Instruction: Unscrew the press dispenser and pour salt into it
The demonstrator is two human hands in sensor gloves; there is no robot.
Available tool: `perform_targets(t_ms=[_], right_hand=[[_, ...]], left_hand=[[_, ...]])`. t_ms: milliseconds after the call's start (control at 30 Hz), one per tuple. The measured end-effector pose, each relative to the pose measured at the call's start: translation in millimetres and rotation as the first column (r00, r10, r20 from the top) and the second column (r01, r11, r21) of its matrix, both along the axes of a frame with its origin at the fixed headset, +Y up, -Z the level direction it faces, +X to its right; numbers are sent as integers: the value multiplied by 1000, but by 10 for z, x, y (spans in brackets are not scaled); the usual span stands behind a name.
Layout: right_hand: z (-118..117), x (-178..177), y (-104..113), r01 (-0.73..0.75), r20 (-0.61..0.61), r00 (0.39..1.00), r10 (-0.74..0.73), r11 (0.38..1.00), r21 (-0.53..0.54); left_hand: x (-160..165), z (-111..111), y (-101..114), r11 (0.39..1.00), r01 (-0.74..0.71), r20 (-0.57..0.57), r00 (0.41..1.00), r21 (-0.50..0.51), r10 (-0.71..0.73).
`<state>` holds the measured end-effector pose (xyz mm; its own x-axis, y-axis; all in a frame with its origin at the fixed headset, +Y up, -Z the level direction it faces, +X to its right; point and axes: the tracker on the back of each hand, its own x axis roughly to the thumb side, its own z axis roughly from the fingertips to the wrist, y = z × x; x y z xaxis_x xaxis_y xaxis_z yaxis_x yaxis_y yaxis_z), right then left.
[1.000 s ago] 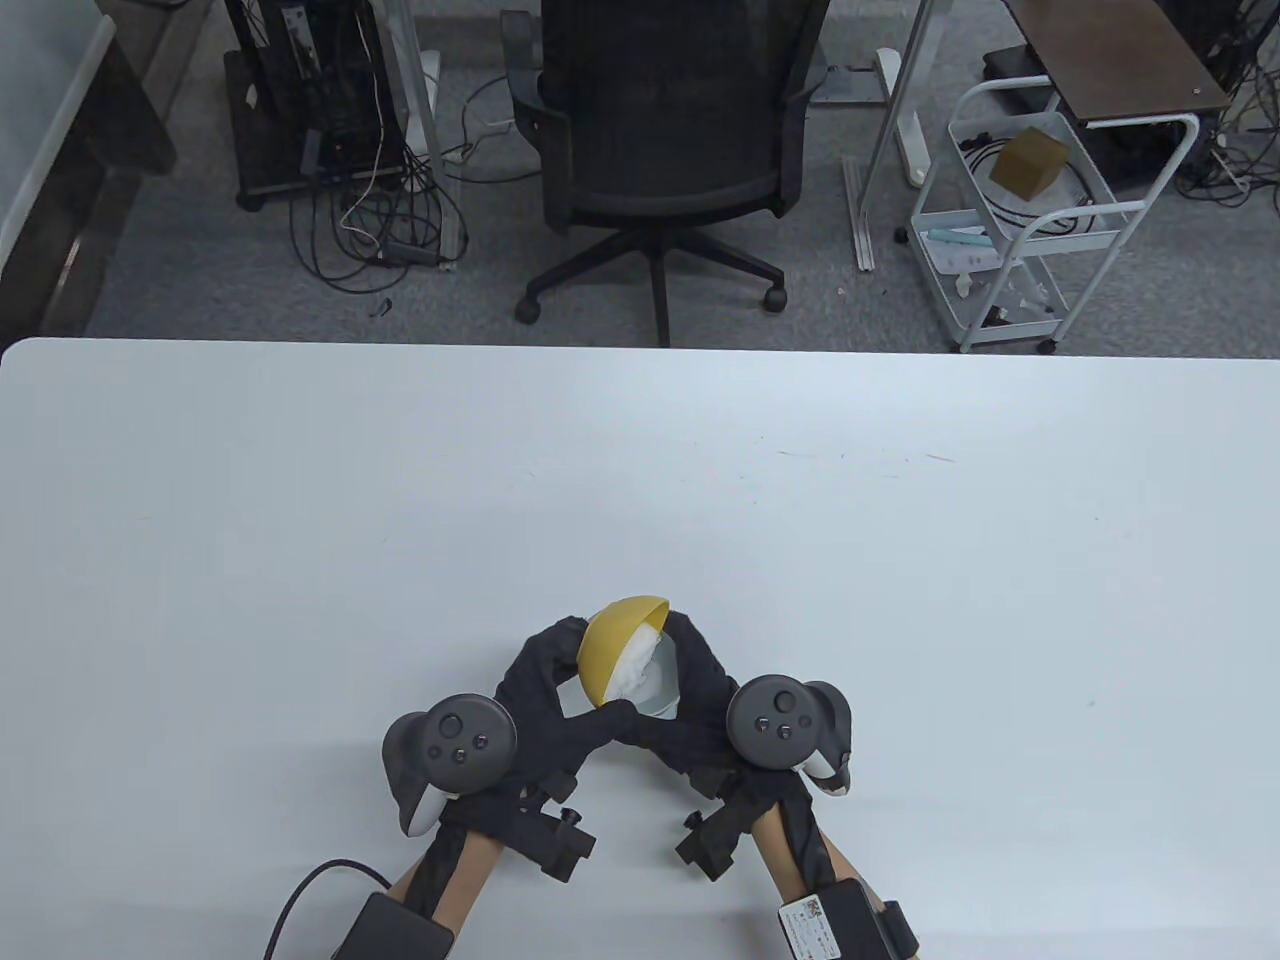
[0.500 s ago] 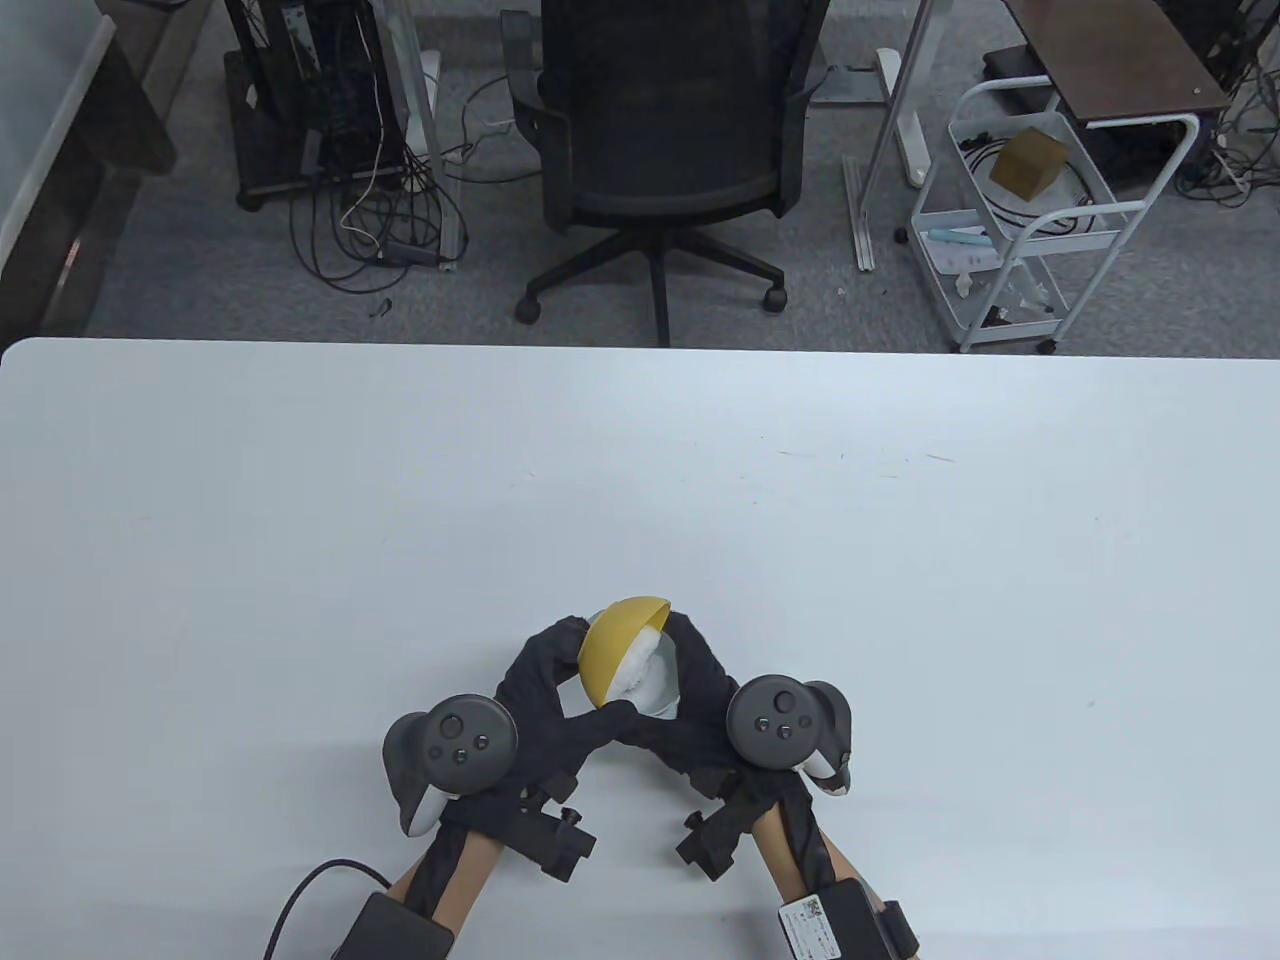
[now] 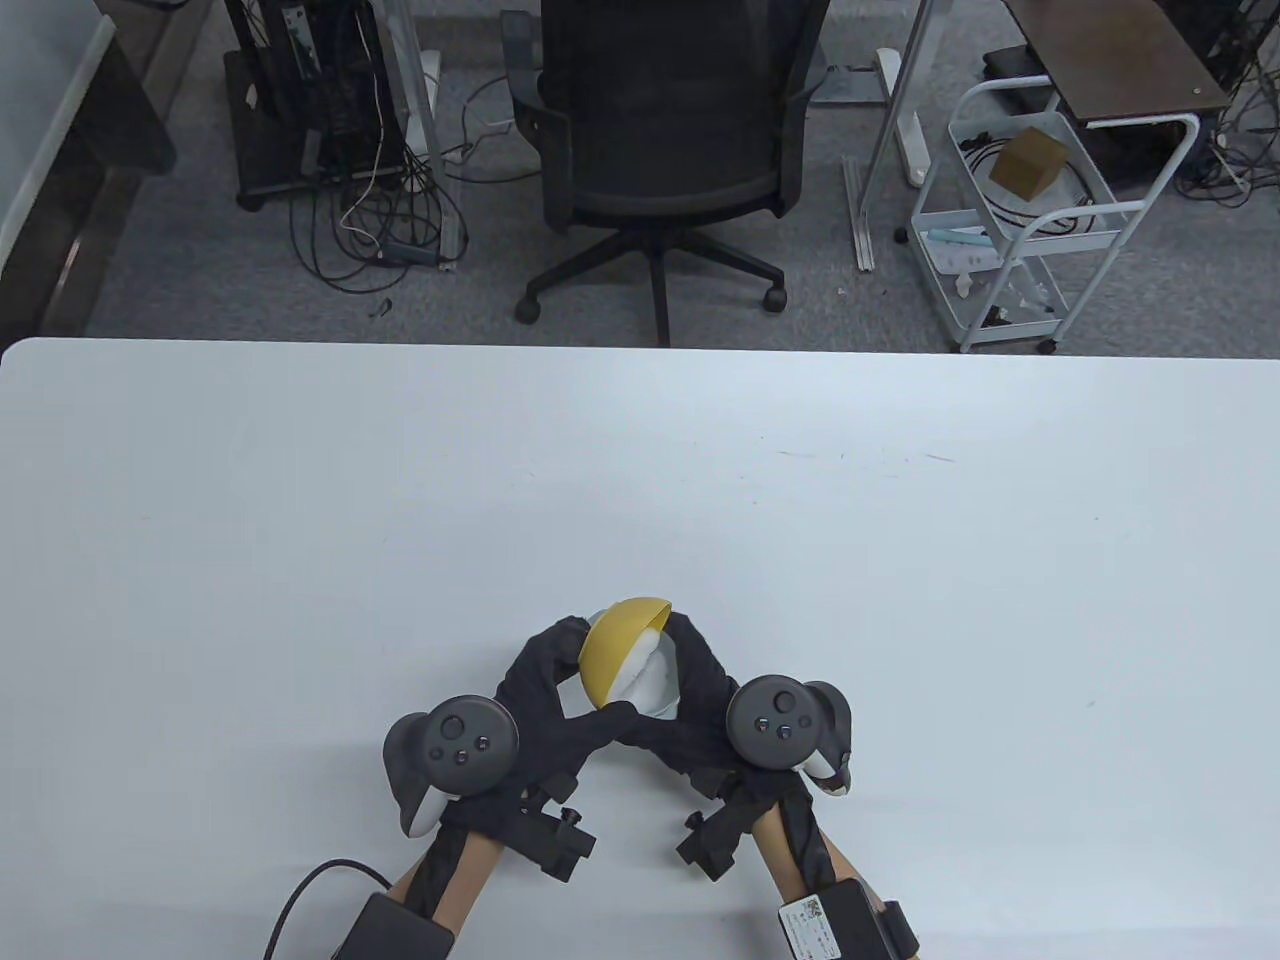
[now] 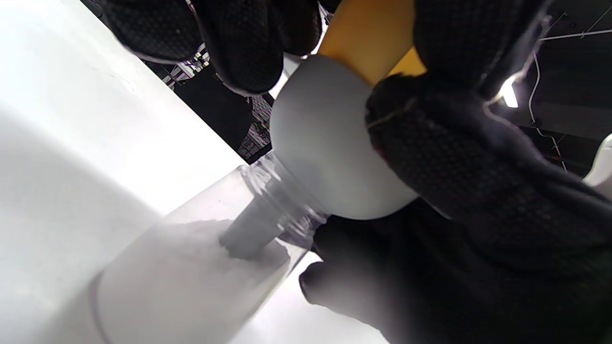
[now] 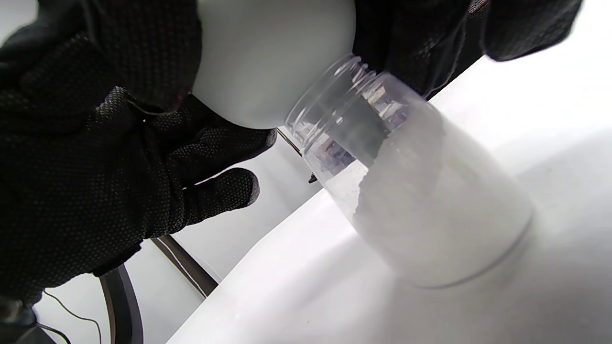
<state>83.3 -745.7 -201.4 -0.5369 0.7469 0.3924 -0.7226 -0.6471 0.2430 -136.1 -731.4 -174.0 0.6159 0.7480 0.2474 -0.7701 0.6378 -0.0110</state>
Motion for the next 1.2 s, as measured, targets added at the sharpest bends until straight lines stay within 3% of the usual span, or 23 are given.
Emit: perform_targets(t_ms=[333, 500, 633, 767, 800, 833, 867, 933, 1200], right_hand=[[-1, 2, 4, -6, -2, 1000, 6, 1000, -2], [0, 5, 5, -7, -4, 1000, 7, 1000, -5], [-1, 2, 3, -9, -1, 1000, 9, 1000, -5], [-4, 2, 5, -12, -1, 1000, 12, 1000, -3], [-3, 2, 5, -13, 0, 1000, 13, 1000, -1], [-3, 2, 6, -13, 1, 1000, 13, 1000, -1], [-4, 2, 5, -14, 1, 1000, 14, 1000, 0], [-4, 2, 5, -15, 1, 1000, 15, 1000, 0], [-2, 0, 6, -21, 2, 1000, 21, 1000, 2]], left_hand=[[-26, -9, -12, 999, -29, -26, 999, -18, 29], [-129, -55, -69, 964, -240, -46, 971, -117, 236], [-274, -115, -189, 842, -483, -88, 875, -242, 476], [-432, -163, -336, 622, -703, -177, 700, -345, 692], [-500, -174, -399, 510, -770, -226, 614, -385, 757], [-525, -177, -421, 466, -792, -244, 579, -395, 778], [-600, -185, -476, 377, -835, -292, 507, -402, 811], [-724, -190, -540, 351, -858, -354, 482, -374, 801], [-1074, -238, -580, 398, -872, -447, 489, -286, 749]])
